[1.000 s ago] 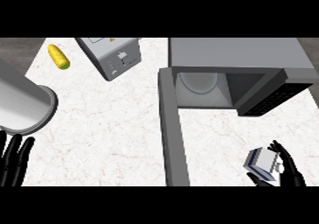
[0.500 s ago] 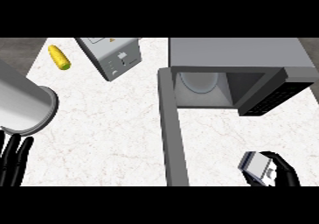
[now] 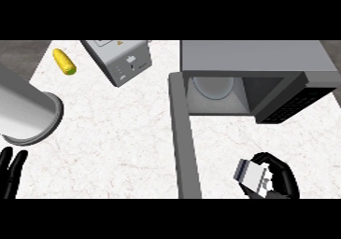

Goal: Pick up the milk, place it into the microwave and close the microwave

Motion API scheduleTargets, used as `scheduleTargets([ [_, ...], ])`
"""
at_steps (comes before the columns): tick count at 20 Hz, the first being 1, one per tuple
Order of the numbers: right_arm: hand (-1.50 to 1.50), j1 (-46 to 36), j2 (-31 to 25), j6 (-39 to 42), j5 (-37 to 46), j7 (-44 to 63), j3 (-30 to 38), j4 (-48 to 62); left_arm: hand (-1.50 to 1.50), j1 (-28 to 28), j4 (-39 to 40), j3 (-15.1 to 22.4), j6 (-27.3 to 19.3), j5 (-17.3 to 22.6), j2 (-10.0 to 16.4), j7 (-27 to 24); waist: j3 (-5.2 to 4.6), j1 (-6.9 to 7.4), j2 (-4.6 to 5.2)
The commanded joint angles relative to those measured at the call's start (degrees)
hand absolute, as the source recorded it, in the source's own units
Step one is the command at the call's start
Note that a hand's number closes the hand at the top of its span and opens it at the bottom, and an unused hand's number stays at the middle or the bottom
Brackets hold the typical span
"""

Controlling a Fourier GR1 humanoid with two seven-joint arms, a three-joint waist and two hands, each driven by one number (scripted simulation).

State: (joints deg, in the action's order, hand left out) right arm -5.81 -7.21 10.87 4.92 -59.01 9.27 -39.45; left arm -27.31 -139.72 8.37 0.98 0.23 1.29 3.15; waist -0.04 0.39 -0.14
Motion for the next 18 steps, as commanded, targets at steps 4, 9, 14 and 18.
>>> scheduleTargets([
  [4,1.50,2.8,4.4,1.1,-1.3,5.8,-4.8,-15.4,-1.50,-1.1,3.3,3.1,-1.2,-2.8,-1.3,-3.3,-0.03,-0.64,-0.09],
  [9,1.50,0.5,7.1,-6.0,-2.2,11.1,-7.1,-21.2,-1.50,1.0,2.5,-6.1,1.8,5.5,1.5,0.2,0.01,-0.27,0.06],
  [14,1.50,-7.0,7.2,-12.4,-1.0,16.3,-10.1,-19.2,-1.50,-1.3,0.8,-4.7,2.1,4.0,0.5,0.2,0.04,0.12,0.11],
  [18,1.50,-13.7,7.2,-22.9,-0.1,27.7,-15.3,-21.8,-1.50,0.4,3.7,-7.3,2.8,4.9,0.9,-2.8,0.02,0.46,0.15],
])
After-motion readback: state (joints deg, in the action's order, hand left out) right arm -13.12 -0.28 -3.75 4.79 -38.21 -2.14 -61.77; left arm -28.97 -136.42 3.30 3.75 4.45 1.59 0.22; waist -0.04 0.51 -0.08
